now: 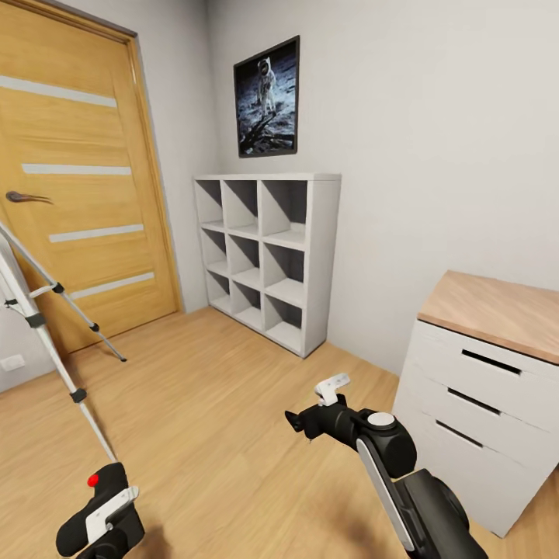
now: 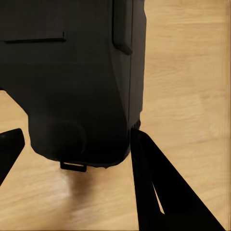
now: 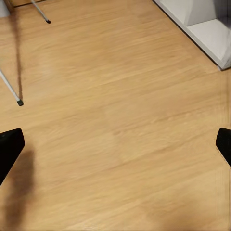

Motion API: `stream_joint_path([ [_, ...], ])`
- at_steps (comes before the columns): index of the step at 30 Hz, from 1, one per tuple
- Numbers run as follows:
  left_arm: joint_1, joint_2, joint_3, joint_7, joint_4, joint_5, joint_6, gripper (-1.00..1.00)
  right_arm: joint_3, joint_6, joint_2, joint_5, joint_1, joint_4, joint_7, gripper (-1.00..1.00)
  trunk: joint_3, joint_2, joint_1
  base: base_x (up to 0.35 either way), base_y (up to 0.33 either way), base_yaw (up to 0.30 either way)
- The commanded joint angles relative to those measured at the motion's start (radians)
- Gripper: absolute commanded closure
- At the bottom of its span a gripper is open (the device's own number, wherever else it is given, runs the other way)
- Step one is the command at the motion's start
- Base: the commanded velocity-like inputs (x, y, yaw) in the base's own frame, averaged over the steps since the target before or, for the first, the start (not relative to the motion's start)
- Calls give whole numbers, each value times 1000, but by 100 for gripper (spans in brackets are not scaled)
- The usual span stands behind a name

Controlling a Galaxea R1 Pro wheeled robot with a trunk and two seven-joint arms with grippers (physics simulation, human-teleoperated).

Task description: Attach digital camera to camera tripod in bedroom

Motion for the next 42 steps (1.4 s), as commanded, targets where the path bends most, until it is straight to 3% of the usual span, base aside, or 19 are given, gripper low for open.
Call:
stream_joint_path([
  [1,0,0,0,5,-3,4,5,100,2,4,1,0,-1,-1,2,-100,-1,0,0,303,-196,0],
  [12,3,0,3,10,0,3,7,100,0,10,4,-2,-2,0,2,-100,0,0,0,186,-144,156],
  [15,2,0,9,10,-2,20,7,100,2,11,1,-1,-2,1,2,-100,0,0,0,-3,-15,273],
  [24,2,3,17,12,-5,71,7,100,0,11,-1,0,-2,0,2,-100,28,63,-34,-1,-4,280],
  [42,2,4,18,11,0,82,7,100,-3,31,-2,-1,-2,-1,4,-100,84,189,-103,0,0,283],
])
